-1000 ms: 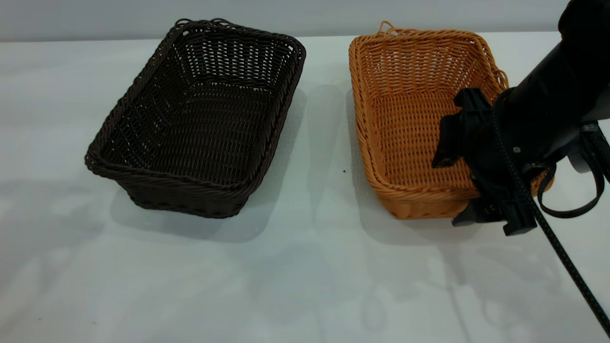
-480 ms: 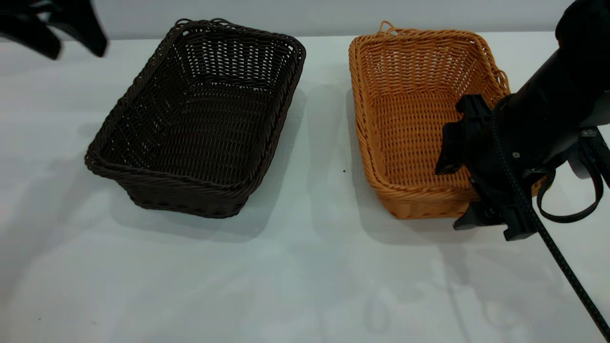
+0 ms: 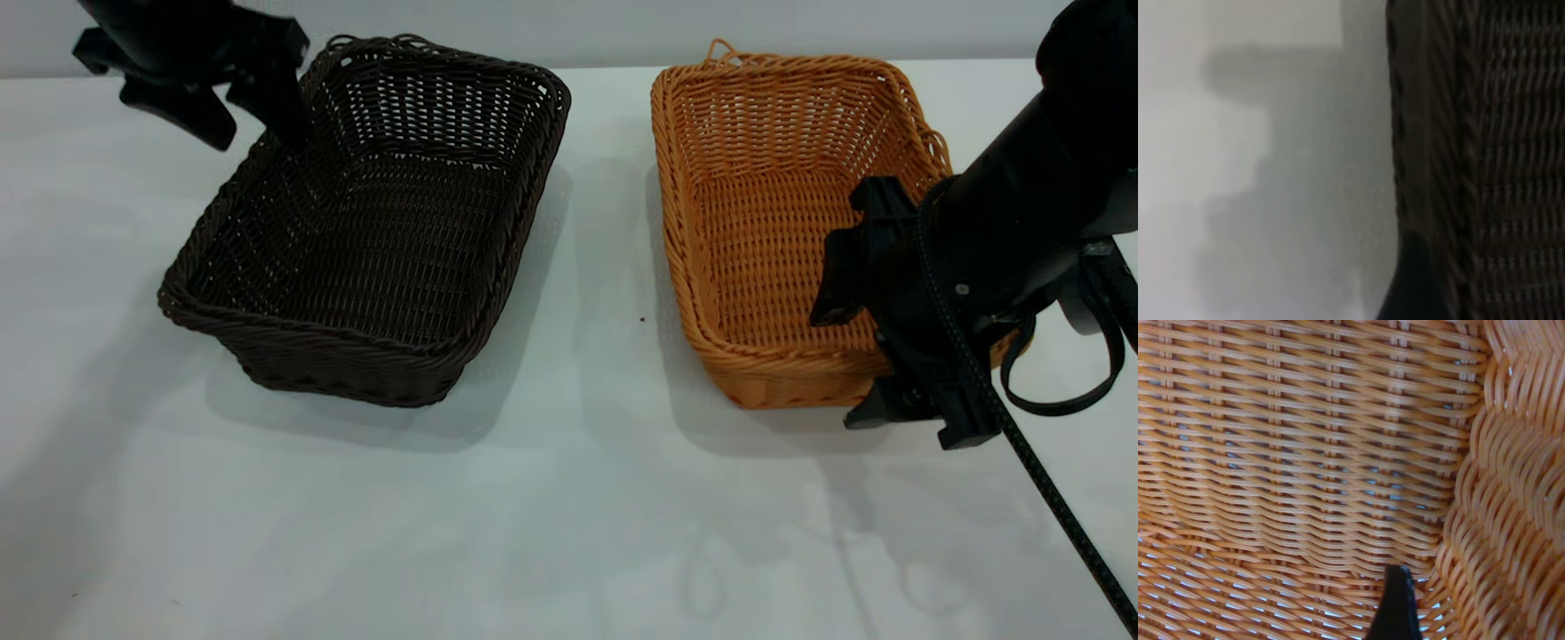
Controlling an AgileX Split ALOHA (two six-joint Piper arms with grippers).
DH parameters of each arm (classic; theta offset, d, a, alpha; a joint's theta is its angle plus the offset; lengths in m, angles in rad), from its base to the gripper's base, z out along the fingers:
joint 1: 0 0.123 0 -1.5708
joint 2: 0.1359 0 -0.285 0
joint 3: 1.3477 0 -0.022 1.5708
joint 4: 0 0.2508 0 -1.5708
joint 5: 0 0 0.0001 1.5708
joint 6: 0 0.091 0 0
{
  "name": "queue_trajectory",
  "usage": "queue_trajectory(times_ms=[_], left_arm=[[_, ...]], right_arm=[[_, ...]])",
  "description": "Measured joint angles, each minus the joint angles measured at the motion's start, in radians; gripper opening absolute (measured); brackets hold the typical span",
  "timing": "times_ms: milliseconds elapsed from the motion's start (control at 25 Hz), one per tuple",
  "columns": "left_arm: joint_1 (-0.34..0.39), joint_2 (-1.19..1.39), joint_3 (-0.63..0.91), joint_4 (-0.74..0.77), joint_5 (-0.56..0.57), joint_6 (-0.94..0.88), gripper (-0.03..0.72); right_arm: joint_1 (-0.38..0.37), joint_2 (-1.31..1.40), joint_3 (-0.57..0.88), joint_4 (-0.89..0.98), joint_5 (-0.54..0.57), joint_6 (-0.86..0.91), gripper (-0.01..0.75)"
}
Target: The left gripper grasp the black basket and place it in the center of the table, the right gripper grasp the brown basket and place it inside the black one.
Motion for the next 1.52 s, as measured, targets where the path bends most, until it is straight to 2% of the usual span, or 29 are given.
queue_trajectory(times_ms=[400, 560, 720, 960, 1080, 1320, 1400, 1520], left_arm=[[0.0, 0.106, -0.006, 0.069, -0.026, -0.065, 0.491], [0.0, 0.149, -0.006, 0.069, -0.03, -0.067, 0.442], [0.0, 0.165, -0.006, 0.069, -0.037, -0.068, 0.329], [0.0, 0.165, -0.007, 0.068, -0.042, -0.072, 0.099], [0.0, 0.165, -0.007, 0.068, -0.045, -0.073, 0.083], [0.0, 0.165, -0.007, 0.068, -0.05, -0.043, 0.078], [0.0, 0.165, -0.007, 0.066, -0.051, 0.009, 0.078], [0.0, 0.165, -0.007, 0.061, -0.051, 0.085, 0.078]], right_arm=[[0.0, 0.0, 0.0, 0.0, -0.013, 0.0, 0.538], [0.0, 0.0, 0.0, 0.0, -0.017, 0.0, 0.519], [0.0, 0.0, 0.0, 0.0, -0.021, 0.0, 0.429], [0.0, 0.0, 0.0, 0.0, -0.022, 0.0, 0.156], [0.0, 0.0, -0.001, 0.008, -0.032, 0.004, 0.069], [-0.02, -0.013, -0.05, -0.003, -0.043, -0.048, 0.062], [-0.056, -0.027, -0.088, -0.036, -0.036, -0.118, 0.062], [-0.155, -0.037, -0.164, -0.106, 0.011, -0.249, 0.062]])
